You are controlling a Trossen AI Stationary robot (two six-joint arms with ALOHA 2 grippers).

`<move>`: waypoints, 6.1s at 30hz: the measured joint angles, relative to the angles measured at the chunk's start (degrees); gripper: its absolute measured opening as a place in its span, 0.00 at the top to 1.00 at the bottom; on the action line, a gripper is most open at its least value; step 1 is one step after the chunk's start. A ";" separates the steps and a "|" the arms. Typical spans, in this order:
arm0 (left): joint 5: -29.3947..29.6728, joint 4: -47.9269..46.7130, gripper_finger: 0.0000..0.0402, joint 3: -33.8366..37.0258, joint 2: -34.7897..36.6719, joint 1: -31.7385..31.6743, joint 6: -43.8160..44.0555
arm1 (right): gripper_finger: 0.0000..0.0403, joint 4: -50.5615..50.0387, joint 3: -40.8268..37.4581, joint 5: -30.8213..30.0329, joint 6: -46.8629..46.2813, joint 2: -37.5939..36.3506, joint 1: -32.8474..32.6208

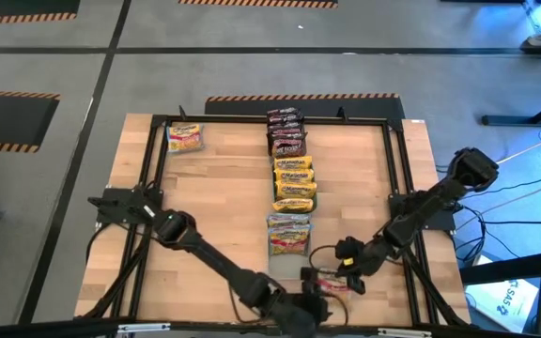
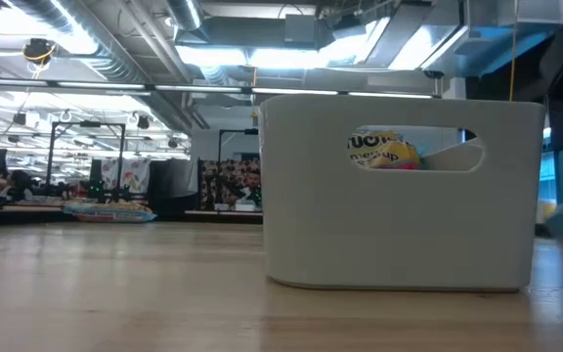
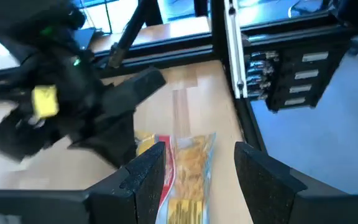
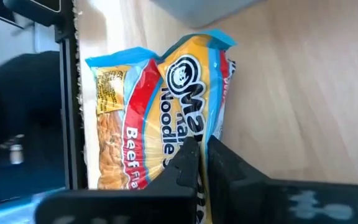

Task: Sort Maruchan noodles
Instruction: Put the blue noodle pack into the gray bin

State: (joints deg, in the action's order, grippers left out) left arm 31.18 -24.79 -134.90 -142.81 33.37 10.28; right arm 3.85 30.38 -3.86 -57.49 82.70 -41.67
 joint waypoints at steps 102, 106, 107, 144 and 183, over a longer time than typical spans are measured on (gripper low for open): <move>-3.10 3.92 0.54 19.49 4.85 6.39 33.00 | 0.27 -20.73 11.84 -16.00 -8.07 4.19 -7.06; 2.14 4.34 0.54 19.54 2.74 5.20 37.80 | 0.27 -20.56 11.84 -17.60 -8.33 4.19 -7.06; 2.36 4.55 0.54 19.53 2.45 4.68 38.95 | 0.27 -20.62 11.84 -17.62 -8.59 4.19 -7.06; 2.86 9.88 0.54 19.88 1.38 3.06 33.05 | 0.27 -9.16 13.02 -8.65 -23.29 9.28 -7.06; -1.63 19.62 0.54 19.77 -1.40 4.09 23.14 | 0.27 -10.22 22.28 -17.75 0.83 13.16 -14.56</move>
State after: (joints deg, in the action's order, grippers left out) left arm 29.55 -5.17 -115.13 -144.21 37.47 33.42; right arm -6.37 52.66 -21.60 -56.66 95.87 -56.23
